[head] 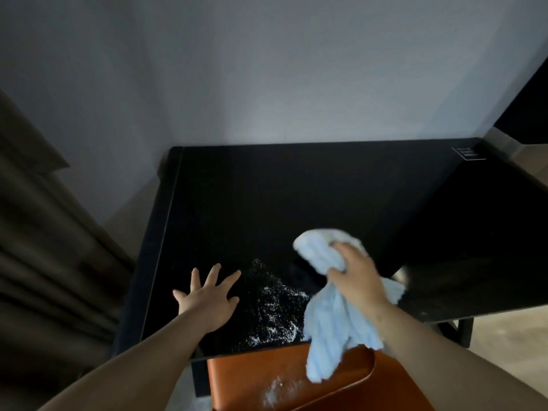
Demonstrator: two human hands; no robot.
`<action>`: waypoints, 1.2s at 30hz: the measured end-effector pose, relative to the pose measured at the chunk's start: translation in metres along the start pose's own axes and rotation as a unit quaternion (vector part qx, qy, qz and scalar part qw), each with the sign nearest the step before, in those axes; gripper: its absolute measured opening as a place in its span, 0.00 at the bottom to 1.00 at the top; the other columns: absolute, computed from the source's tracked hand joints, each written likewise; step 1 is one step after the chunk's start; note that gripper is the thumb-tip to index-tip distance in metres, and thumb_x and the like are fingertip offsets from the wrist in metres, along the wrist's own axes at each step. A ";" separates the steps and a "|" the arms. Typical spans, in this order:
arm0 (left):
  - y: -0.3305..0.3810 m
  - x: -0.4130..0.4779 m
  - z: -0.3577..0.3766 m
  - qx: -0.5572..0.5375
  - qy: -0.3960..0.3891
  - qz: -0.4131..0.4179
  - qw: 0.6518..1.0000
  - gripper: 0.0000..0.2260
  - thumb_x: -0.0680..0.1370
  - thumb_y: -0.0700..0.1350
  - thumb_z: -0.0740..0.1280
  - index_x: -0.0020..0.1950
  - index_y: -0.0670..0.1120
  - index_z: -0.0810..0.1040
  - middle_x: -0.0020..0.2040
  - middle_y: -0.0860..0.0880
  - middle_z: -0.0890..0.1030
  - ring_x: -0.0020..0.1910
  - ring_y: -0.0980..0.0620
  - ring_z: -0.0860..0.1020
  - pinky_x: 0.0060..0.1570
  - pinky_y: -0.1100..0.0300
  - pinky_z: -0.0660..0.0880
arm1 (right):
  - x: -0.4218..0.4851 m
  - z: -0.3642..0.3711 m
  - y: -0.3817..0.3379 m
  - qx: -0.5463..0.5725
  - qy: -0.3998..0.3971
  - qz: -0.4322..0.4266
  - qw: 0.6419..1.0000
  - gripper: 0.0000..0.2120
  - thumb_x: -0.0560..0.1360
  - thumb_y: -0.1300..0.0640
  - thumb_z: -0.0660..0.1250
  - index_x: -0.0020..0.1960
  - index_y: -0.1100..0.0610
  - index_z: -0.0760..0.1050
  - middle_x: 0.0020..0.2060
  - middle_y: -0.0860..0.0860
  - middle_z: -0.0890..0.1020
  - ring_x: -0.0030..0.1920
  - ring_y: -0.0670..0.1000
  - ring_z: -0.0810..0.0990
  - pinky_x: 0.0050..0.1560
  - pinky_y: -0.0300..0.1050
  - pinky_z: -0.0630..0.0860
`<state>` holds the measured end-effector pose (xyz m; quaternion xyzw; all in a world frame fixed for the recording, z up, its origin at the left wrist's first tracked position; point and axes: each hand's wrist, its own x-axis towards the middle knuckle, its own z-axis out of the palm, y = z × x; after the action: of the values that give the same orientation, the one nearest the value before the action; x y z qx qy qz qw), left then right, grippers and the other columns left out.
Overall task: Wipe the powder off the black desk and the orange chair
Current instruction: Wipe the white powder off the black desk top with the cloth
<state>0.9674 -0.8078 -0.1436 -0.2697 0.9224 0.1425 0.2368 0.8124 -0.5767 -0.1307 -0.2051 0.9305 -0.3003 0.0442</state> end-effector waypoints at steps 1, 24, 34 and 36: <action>0.000 0.002 -0.001 -0.001 -0.004 -0.001 1.000 0.26 0.80 0.60 0.52 0.73 0.67 0.42 0.77 0.55 0.38 0.75 0.40 0.37 0.67 0.31 0.49 | 0.008 -0.006 0.008 -0.042 0.027 0.072 0.996 0.26 0.73 0.53 0.66 0.69 0.48 0.65 0.67 0.51 0.69 0.63 0.58 0.70 0.58 0.49 0.70; 0.004 0.076 -0.021 -0.022 0.052 -0.058 0.997 0.24 0.81 0.56 0.48 0.69 0.72 0.37 0.74 0.59 0.40 0.74 0.40 0.36 0.60 0.24 0.51 | 0.140 0.031 -0.002 -0.229 -0.091 -0.002 0.969 0.28 0.75 0.48 0.58 0.73 0.43 0.54 0.73 0.48 0.58 0.69 0.61 0.60 0.63 0.58 0.62; -0.011 0.065 -0.024 -0.036 0.051 -0.013 0.998 0.22 0.82 0.52 0.48 0.74 0.65 0.45 0.76 0.61 0.43 0.76 0.46 0.38 0.66 0.30 0.47 | 0.080 0.031 -0.034 0.029 -0.189 -0.185 0.964 0.19 0.72 0.62 0.63 0.60 0.48 0.77 0.57 0.46 0.79 0.58 0.49 0.74 0.58 0.48 0.73; -0.019 0.057 -0.025 -0.058 0.049 0.005 0.997 0.22 0.82 0.50 0.49 0.75 0.62 0.50 0.77 0.59 0.46 0.76 0.50 0.39 0.69 0.34 0.45 | 0.075 0.014 -0.036 0.093 -0.099 -0.099 0.986 0.18 0.71 0.64 0.63 0.57 0.50 0.78 0.48 0.46 0.81 0.50 0.49 0.79 0.50 0.46 0.77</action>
<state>0.9267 -0.8574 -0.1539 -0.2849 0.9244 0.1837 0.1748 0.7593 -0.6417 -0.1184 -0.3197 0.8645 -0.3670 0.1253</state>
